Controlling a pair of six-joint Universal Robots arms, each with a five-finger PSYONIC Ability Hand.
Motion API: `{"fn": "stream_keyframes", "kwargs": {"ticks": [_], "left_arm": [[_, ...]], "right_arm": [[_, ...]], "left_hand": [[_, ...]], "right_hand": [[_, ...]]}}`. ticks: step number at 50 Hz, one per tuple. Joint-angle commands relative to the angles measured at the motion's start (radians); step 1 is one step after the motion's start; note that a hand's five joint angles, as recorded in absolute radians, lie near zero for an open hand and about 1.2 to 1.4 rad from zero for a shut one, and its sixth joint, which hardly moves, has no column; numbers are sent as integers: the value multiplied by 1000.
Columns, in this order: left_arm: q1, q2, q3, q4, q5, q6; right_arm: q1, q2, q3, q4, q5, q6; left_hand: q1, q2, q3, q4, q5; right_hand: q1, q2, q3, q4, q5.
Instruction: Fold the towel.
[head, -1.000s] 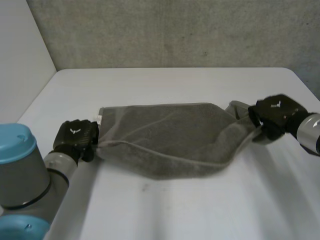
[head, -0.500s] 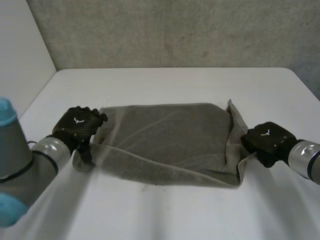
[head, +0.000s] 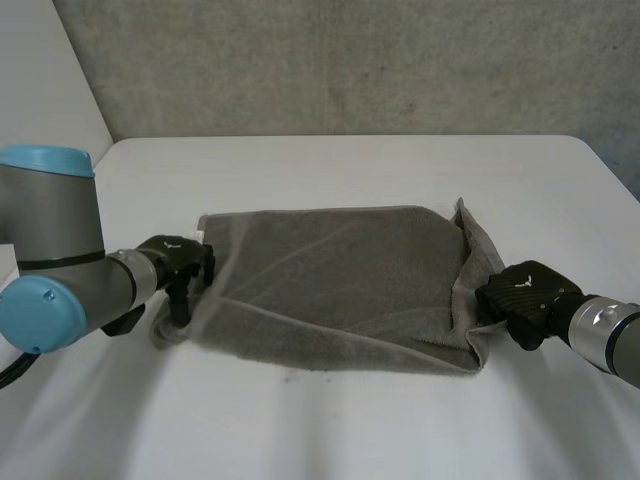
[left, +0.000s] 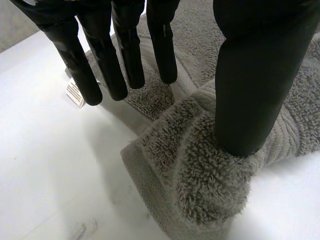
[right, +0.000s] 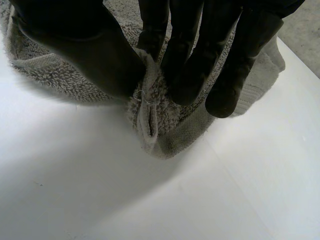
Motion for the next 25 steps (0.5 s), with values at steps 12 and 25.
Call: {"fn": "stream_keyframes", "kwargs": {"ticks": [12, 25], "left_arm": [[7, 1, -65, -16, -1, 12], [7, 211, -93, -16, -2, -6]], "right_arm": [[-15, -1, -19, 2, 0, -3], [-40, -93, -84, 75, 6, 14]], "left_hand": [[238, 237, 237, 237, 239], [807, 806, 806, 807, 808]], "right_hand": [[66, 89, 64, 58, 51], [66, 89, 64, 58, 51]]}}
